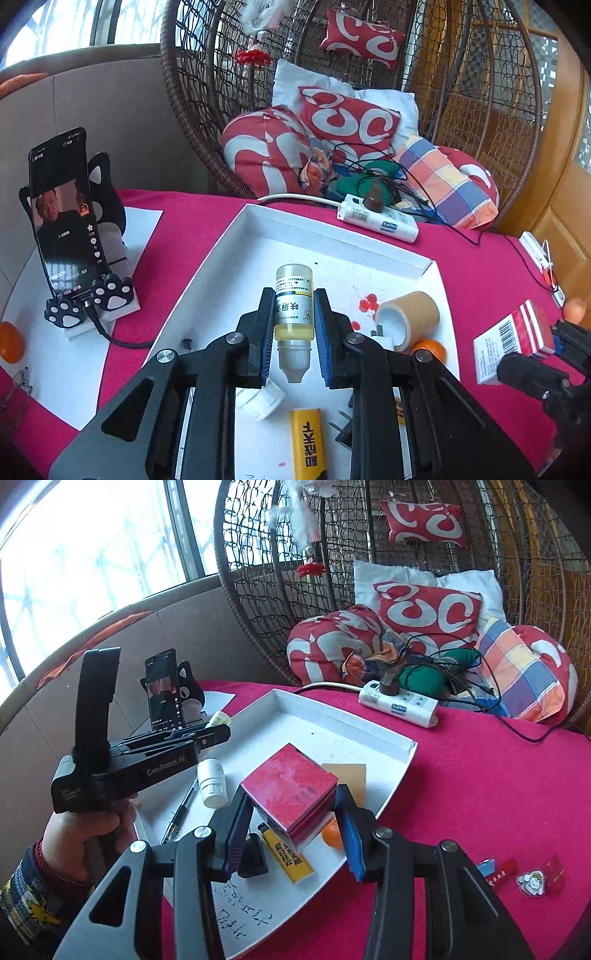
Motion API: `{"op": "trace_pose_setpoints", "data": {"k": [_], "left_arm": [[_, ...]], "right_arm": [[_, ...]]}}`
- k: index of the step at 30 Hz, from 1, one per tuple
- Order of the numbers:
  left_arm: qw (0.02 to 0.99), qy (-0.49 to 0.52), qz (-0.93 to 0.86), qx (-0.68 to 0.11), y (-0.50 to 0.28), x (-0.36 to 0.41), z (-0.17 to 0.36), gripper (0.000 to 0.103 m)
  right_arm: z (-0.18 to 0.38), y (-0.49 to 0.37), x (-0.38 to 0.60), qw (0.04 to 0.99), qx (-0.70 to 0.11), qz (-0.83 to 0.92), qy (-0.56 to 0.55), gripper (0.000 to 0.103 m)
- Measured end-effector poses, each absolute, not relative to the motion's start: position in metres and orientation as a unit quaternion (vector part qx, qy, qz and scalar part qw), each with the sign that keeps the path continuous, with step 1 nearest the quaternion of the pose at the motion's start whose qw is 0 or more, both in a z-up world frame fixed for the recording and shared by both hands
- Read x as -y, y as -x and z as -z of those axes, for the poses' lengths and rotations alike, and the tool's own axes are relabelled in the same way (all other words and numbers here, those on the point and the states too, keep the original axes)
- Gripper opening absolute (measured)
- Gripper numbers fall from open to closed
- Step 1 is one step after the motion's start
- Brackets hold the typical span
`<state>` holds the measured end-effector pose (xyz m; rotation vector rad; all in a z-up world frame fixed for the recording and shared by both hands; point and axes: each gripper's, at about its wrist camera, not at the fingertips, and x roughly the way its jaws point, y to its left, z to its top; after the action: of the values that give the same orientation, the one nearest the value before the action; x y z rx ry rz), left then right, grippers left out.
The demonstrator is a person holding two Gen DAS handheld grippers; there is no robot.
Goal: Organize rigid objects
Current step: 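Open the left gripper over the tray while the right gripper releases the red box there, then move both open grippers back over the remaining items on the tablecloth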
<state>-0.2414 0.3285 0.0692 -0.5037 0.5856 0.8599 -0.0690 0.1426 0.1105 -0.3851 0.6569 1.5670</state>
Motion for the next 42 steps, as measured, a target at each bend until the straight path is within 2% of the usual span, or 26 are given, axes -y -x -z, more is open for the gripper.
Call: {"op": "trace_pose_setpoints", "data": {"k": [14, 16, 17, 18, 19, 20, 21, 23, 24, 33, 42], "left_arm": [[0.806, 0.265, -0.46, -0.261, 0.249, -0.354, -0.064, 0.02], [0.806, 0.266, -0.46, -0.262, 0.253, -0.355, -0.065, 0.024], [0.804, 0.266, -0.46, -0.266, 0.253, -0.355, -0.064, 0.039], [0.803, 0.264, -0.463, -0.269, 0.254, -0.355, -0.064, 0.065], [0.803, 0.261, -0.465, -0.267, 0.255, -0.352, -0.064, 0.076], [0.803, 0.257, -0.469, -0.264, 0.256, -0.349, -0.064, 0.086], [0.802, 0.254, -0.473, -0.261, 0.258, -0.346, -0.066, 0.086], [0.801, 0.253, -0.479, -0.255, 0.26, -0.337, -0.068, 0.091], [0.803, 0.253, -0.478, -0.25, 0.262, -0.332, -0.069, 0.103], [0.822, 0.256, -0.469, -0.198, 0.275, -0.284, -0.093, 0.103], [0.843, 0.231, -0.437, -0.213, 0.245, -0.258, -0.107, 0.103]], "right_arm": [[-0.065, 0.116, -0.206, 0.622, -0.301, -0.685, 0.231, 0.046], [-0.066, 0.118, -0.207, 0.625, -0.295, -0.685, 0.231, 0.046], [-0.066, 0.119, -0.206, 0.627, -0.292, -0.684, 0.232, 0.047], [-0.067, 0.119, -0.204, 0.629, -0.288, -0.683, 0.233, 0.05], [-0.068, 0.119, -0.203, 0.632, -0.284, -0.682, 0.233, 0.056], [-0.07, 0.119, -0.2, 0.635, -0.28, -0.682, 0.232, 0.078], [-0.072, 0.118, -0.197, 0.64, -0.274, -0.68, 0.231, 0.092], [-0.078, 0.118, -0.187, 0.652, -0.255, -0.677, 0.229, 0.102], [-0.081, 0.117, -0.181, 0.656, -0.247, -0.676, 0.229, 0.103], [-0.094, 0.092, -0.144, 0.676, -0.261, -0.662, 0.191, 0.103], [-0.087, 0.059, -0.114, 0.691, -0.293, -0.643, 0.151, 0.103]]}}
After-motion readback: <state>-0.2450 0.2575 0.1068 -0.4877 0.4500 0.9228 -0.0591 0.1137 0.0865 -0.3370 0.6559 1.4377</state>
